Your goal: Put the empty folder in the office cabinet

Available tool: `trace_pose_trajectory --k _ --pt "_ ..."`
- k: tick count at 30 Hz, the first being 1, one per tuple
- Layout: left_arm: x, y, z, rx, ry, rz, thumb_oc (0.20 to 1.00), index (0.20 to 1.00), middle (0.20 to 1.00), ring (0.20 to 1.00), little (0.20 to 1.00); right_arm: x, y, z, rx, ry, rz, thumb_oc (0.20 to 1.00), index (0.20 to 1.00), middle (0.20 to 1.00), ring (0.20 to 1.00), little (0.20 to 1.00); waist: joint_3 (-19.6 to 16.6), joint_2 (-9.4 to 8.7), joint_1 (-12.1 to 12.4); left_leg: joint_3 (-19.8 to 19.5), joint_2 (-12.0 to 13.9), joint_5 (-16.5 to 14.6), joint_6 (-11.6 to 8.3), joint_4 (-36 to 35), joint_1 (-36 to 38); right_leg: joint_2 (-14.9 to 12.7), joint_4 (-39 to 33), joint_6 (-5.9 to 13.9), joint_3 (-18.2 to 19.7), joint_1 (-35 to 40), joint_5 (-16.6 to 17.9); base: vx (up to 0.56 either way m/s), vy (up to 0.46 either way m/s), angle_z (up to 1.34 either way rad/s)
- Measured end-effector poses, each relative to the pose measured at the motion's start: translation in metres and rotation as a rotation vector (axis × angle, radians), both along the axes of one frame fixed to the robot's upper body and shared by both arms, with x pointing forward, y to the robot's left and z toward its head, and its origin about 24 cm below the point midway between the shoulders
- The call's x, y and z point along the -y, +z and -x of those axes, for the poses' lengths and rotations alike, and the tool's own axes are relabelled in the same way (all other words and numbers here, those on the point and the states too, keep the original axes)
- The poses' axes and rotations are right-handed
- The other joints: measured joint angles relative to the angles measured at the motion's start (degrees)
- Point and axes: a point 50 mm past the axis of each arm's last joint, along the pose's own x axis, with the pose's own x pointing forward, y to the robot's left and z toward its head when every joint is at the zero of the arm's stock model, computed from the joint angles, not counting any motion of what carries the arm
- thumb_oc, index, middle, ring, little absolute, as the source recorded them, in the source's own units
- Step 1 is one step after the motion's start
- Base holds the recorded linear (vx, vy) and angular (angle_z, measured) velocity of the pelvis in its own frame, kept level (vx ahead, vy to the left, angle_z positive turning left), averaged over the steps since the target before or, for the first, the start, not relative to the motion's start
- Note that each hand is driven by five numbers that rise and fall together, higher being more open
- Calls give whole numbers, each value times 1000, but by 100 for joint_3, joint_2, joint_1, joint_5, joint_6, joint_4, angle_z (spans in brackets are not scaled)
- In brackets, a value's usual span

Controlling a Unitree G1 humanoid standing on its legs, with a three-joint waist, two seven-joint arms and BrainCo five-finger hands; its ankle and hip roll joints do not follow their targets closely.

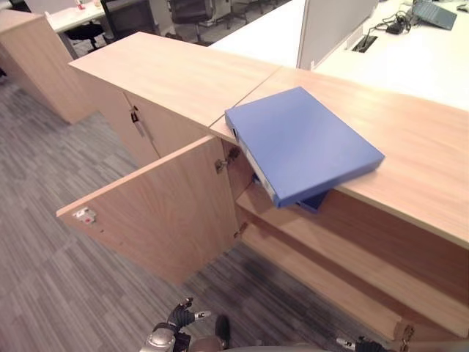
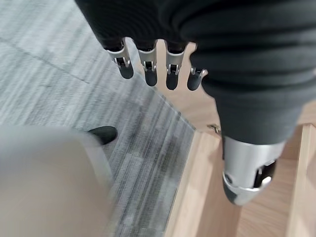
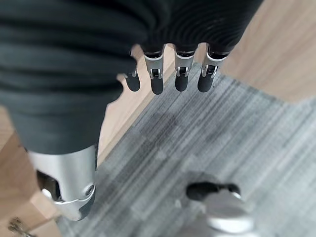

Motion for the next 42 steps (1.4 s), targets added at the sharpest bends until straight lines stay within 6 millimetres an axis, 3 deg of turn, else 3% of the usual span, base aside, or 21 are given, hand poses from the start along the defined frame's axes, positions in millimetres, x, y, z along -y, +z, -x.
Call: trace_pose_trajectory --k 1,2,3,8,12,18,23,25,26,28,29,30,33,36,39,41,42 --pt "-2 2 -3 10 -8 -4 1000 1000 1000 1000 1000 -2 1 -12 34 11 -8 1000 1000 1000 1000 1000 -26 -30 31 112 -40 6 -14 -161 96 -152 -652 199 130 -127 496 71 121 -30" --pt "-2 2 -2 2 -42 -9 1000 1000 1000 1000 1000 -4 2 -16 47 7 -13 1000 1000 1000 1000 1000 -57 -31 -34 141 -66 3 -21 -232 152 -219 -792 94 112 -29 670 91 212 -47" --pt "1 6 -9 33 -113 -14 1000 1000 1000 1000 1000 -6 2 -22 56 21 -23 1000 1000 1000 1000 1000 -83 13 -22 224 -67 -23 -49 -329 275 -248 -870 112 228 42 715 82 222 -28" --pt "13 18 -23 106 -293 -13 1000 1000 1000 1000 1000 -6 3 -26 52 62 -23 1000 1000 1000 1000 1000 -161 203 -62 518 31 -424 -208 -352 389 -174 -907 142 511 24 738 36 146 -35" --pt "26 31 -35 178 -428 -2 1000 1000 1000 1000 1000 -8 3 -27 56 69 -31 1000 1000 1000 1000 1000 -75 248 -71 725 -36 -473 -146 -359 369 -255 -763 247 727 -161 703 0 121 -32" --pt "37 34 -40 189 -553 -36 1000 1000 1000 1000 1000 -11 -1 -16 24 60 -44 1000 1000 1000 1000 1000 -31 248 -206 864 -154 -458 -45 -356 207 -354 -553 321 875 -495 702 -35 139 -12" --pt "46 50 -60 279 -636 -64 1000 1000 1000 1000 1000 -24 -2 -31 53 68 -68 1000 1000 1000 1000 1000 200 125 -219 1409 -150 -493 39 -362 177 -352 -448 477 1306 -792 799 -131 97 -53" --pt "44 52 -63 285 -649 -82 1000 1000 1000 1000 1000 -25 0 -41 77 78 -68 1000 1000 1000 1000 1000 298 110 -246 1563 -130 -500 66 -359 164 -374 -403 522 1297 -895 826 -124 -46 -48" --pt "43 57 -68 310 -675 -108 1000 1000 1000 1000 1000 -26 2 -46 92 82 -67 1000 1000 1000 1000 1000 417 134 -144 1793 -25 -447 115 -363 151 -527 -377 442 680 -1022 718 -72 -50 -68" --pt "39 69 -78 365 -700 -139 1000 1000 1000 1000 1000 -27 4 -54 119 85 -61 1000 1000 1000 1000 1000 467 133 49 1942 27 -485 160 -358 22 -987 -415 623 -395 -1194 809 -60 -49 -61" --pt "37 75 -83 385 -706 -154 1000 1000 1000 1000 1000 -26 4 -53 113 82 -56 1000 1000 1000 1000 1000 484 88 68 1933 21 -475 153 -358 16 -1210 -467 723 -695 -1101 873 -68 -147 -20" --pt "31 82 -86 414 -706 -173 1000 1000 1000 1000 1000 -21 5 -52 110 75 -34 1000 1000 1000 1000 1000 497 74 162 1989 123 -452 124 -359 81 -1506 -311 728 -1571 -1031 874 -60 -219 -2" --pt "15 86 -85 423 -657 -199 1000 1000 1000 1000 1000 -23 5 -53 113 81 -40 1000 1000 1000 1000 1000 438 -35 452 2083 284 -408 -38 -361 190 -1597 -94 757 -1736 -886 868 -31 -234 -18" --pt "15 82 -69 412 -618 -162 1000 1000 1000 1000 1000 -23 5 -55 120 82 -38 1000 1000 1000 1000 1000 300 118 597 1948 667 -390 -192 -208 115 -1052 -645 627 -1717 -657 1025 -24 -177 -12" --pt "20 89 -59 454 -588 -112 1000 1000 1000 1000 1000 -21 7 -56 141 89 -32 1000 1000 1000 1000 1000 169 201 605 1784 916 -313 -303 28 -46 -737 -789 413 -1737 -601 1042 -4 -234 -4" --pt "12 103 -49 507 -537 -81 1000 1000 1000 1000 1000 -17 2 -33 89 71 -29 1000 1000 1000 1000 1000 37 47 599 1558 1015 -216 -440 229 -78 -582 -1139 311 -1888 -268 1109 -52 -346 28" --pt "-8 114 -40 532 -485 -118 1000 1000 1000 1000 1000 -15 0 -22 68 58 -28 1000 1000 1000 1000 1000 -32 -57 627 1433 1109 -124 -562 369 -240 -473 -1275 301 -1955 -239 1114 -192 -423 37"
